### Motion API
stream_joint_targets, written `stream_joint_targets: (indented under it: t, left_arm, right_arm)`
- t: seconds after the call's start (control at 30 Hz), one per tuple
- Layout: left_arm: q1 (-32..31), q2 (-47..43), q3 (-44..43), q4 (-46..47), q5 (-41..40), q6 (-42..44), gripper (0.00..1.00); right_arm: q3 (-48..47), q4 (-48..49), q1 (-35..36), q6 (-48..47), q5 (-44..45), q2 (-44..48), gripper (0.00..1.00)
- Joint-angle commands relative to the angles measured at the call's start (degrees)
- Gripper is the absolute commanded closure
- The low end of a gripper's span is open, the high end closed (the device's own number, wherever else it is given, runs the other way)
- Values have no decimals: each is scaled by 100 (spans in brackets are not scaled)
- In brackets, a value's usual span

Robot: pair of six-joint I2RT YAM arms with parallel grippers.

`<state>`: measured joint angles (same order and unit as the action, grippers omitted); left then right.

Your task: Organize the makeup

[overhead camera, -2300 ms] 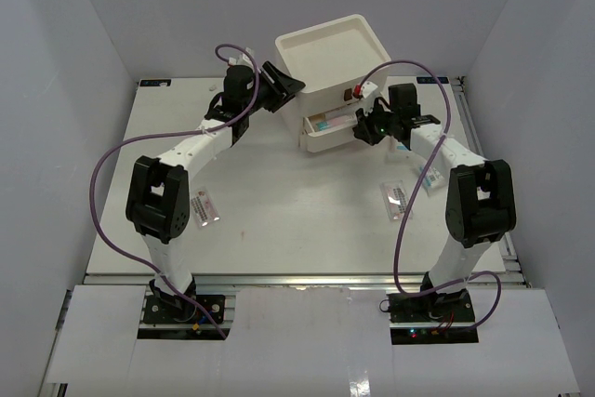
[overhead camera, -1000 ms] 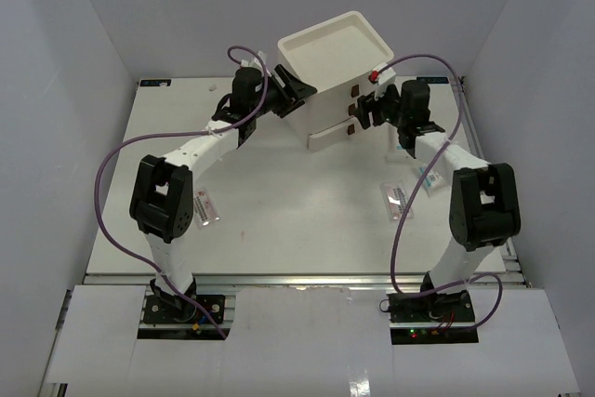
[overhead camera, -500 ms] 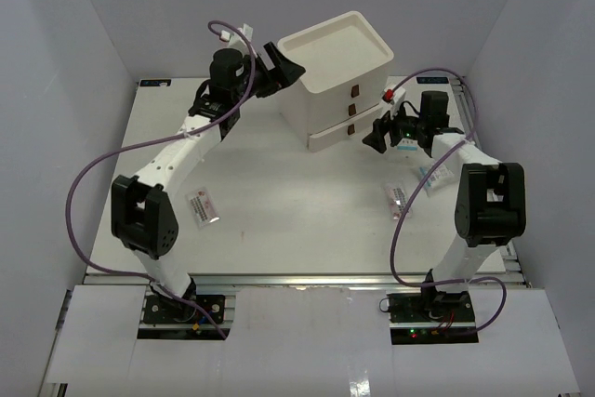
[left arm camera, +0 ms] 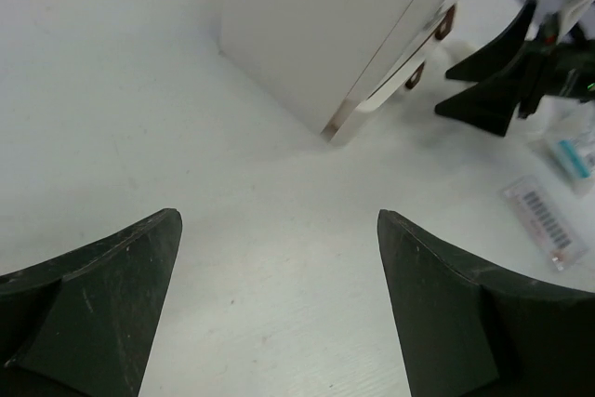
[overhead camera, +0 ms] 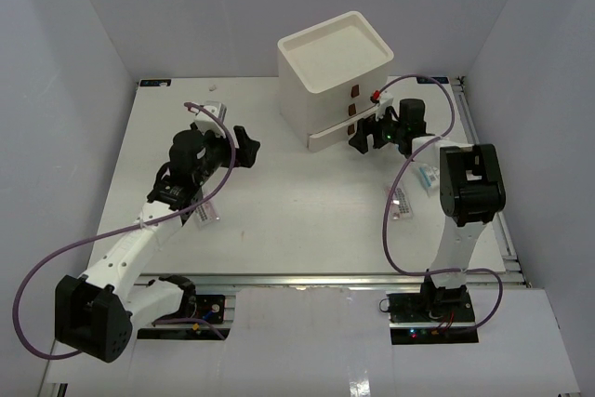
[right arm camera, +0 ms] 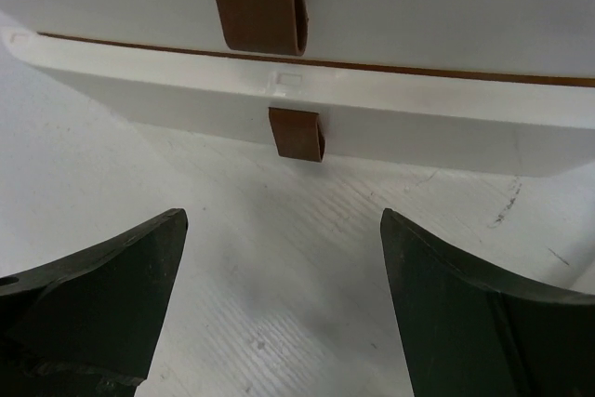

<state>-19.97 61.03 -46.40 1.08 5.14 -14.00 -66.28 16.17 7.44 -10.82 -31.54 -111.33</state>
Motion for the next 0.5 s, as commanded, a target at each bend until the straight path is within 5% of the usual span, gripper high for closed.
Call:
stream_joint_targets:
  t: [0.0, 0.47]
  left_arm:
    - [37, -156, 123, 50, -247, 474, 2]
    - [37, -313, 131, 10, -296, 513, 2]
  right_arm:
    - [-461, 574, 96, 754, 339, -220, 10]
    - [-649, 1439, 160, 2038, 487, -820, 29]
